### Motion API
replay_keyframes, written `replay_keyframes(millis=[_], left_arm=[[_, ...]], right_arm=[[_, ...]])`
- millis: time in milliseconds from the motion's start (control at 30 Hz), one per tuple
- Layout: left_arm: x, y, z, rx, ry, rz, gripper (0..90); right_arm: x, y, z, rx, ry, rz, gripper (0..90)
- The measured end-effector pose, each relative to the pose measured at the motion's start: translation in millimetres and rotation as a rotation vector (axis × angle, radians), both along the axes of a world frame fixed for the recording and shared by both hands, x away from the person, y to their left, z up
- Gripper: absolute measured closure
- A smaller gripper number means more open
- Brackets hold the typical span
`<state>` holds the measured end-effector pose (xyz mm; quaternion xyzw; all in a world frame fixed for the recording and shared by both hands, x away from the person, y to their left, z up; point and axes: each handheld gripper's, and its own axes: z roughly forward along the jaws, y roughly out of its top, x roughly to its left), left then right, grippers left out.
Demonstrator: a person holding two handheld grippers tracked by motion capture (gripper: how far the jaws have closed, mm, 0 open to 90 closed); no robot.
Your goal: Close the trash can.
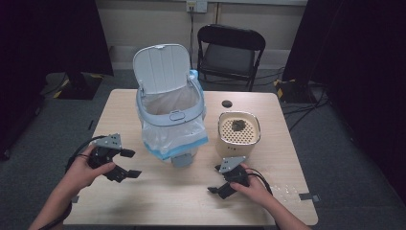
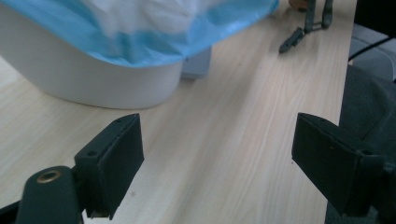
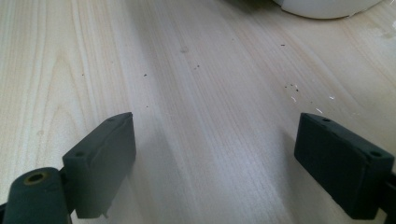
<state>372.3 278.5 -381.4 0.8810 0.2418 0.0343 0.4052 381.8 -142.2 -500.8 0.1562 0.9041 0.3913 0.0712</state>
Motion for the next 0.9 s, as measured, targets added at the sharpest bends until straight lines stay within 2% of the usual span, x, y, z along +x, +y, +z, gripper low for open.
replay_keyframes(millis=[67, 133, 333, 633, 733, 833, 900], left_arm=[[4.2, 3.2, 5.3, -0.022, -0.001, 0.012, 16.2], [8.5, 5.7, 11.5, -0.014, -0.006, 0.028, 15.9], [20.1, 8.6, 29.0, -0.038, -0.013, 0.057, 15.9], [35.7, 9.5, 49.1, -0.03, -0.024, 0.078, 15.9], [41.5, 10.6, 55.7, -0.048, -0.016, 0.084, 15.9], [47.8, 11.0, 61.6, -0.034, -0.024, 0.097, 15.9], [51.7, 10.6, 64.9, -0.044, -0.02, 0.109, 15.9]], right_arm=[[0.0, 0.0, 0.0, 0.0, 0.0, 0.0, 12.0], [0.0, 0.0, 0.0, 0.0, 0.0, 0.0, 12.0], [0.0, 0.0, 0.0, 0.0, 0.0, 0.0, 12.1], [-0.1, 0.1, 0.0, 0.001, 0.0, -0.002, 12.0], [0.2, 0.1, -0.1, 0.002, -0.003, -0.001, 12.0], [0.1, 0.2, -0.1, 0.002, -0.002, -0.002, 12.0], [0.2, 0.2, -0.1, 0.002, -0.003, -0.002, 12.0]])
